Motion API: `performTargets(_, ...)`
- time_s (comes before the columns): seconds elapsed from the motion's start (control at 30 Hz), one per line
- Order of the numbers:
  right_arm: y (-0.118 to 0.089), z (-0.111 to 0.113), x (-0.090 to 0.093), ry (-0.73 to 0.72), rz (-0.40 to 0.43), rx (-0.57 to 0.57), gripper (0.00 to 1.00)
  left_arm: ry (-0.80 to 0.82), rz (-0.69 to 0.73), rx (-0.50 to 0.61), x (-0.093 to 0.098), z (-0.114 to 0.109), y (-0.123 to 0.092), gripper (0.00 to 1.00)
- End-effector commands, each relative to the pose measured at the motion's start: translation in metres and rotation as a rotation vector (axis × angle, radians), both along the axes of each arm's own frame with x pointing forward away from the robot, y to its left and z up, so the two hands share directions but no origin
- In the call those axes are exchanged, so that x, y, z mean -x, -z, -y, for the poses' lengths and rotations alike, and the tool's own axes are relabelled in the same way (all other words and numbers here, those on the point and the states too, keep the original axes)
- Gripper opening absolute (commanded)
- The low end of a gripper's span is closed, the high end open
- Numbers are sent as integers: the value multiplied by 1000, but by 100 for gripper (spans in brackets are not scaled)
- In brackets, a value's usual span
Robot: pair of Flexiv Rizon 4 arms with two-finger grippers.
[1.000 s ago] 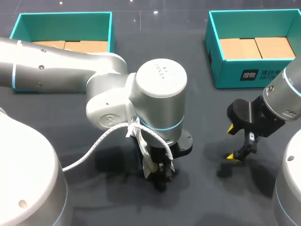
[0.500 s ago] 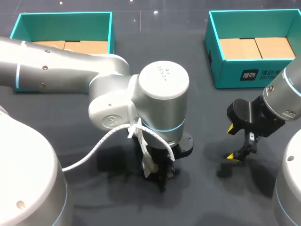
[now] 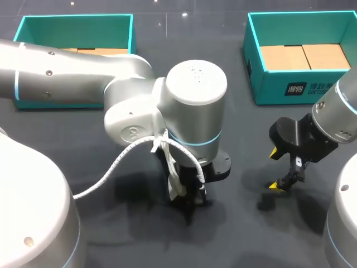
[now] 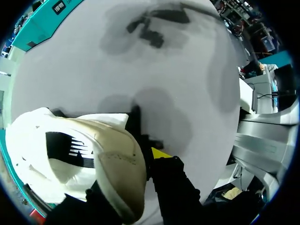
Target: Take the shoe out of the shoebox, open the shoe tongue, remove and reinsert the insole, then place the shoe into the shoebox
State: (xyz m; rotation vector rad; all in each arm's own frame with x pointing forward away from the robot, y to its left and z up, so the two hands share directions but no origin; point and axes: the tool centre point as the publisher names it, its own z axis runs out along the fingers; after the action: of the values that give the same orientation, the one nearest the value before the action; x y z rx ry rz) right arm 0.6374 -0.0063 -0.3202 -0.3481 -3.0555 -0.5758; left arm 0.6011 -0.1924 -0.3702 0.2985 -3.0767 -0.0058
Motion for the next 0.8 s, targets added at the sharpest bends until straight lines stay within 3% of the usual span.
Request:
performTargets(0.03, 0, 0, 2, 0, 3, 0, 100, 48, -19, 9, -12, -15, -41, 0)
performTargets(0.3, 0, 0, 2, 0, 3, 0, 100, 143, -20, -27, -38, -38, -103, 0)
performTargets(0.8, 0, 0, 2, 0, 3, 0, 100, 192, 5, -3, -124, -80, -196, 0)
